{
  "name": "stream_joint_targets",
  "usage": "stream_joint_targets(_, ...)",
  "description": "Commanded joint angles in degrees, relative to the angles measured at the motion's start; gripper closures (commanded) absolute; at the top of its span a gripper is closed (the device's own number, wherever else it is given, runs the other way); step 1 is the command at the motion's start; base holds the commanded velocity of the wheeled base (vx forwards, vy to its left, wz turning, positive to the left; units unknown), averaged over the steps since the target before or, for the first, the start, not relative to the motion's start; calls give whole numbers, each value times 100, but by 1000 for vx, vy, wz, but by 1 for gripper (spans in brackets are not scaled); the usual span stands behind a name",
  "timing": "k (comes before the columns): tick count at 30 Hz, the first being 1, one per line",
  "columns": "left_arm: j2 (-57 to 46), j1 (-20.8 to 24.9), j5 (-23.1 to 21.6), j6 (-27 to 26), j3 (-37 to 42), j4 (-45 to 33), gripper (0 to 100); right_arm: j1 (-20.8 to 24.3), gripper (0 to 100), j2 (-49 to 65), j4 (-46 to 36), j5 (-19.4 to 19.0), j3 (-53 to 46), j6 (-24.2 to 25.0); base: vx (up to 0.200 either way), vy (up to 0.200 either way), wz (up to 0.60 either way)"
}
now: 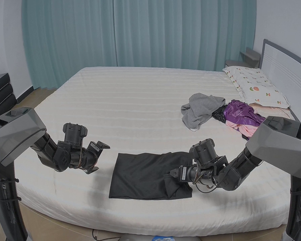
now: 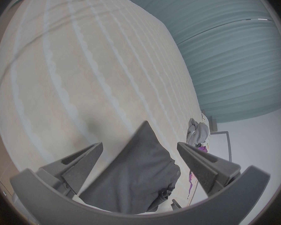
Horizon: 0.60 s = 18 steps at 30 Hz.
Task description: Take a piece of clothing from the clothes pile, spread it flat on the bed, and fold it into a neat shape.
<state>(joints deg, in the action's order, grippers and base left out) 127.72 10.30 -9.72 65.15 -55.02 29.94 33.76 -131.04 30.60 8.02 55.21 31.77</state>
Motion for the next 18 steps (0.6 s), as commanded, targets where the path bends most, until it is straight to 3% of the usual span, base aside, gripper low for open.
stream_joint_targets(1,25,16,5,-11,0,3,0,-1,0,-159,-133,86,245,-83,0,200,0)
stream_joint_targets(3,25,16,5,-2,0,3,0,-9,0,-185,-177,182,306,-233,0,200,0)
stream_joint_targets(13,34,16,14,-28,8,3,0,-141,0,-423,-529,507,526,-769,0,0,0)
stream_joint_targets(18,42,25,14,-37,8,3,0,-458,0,-423,-625,815,332,-1191,0,0,0)
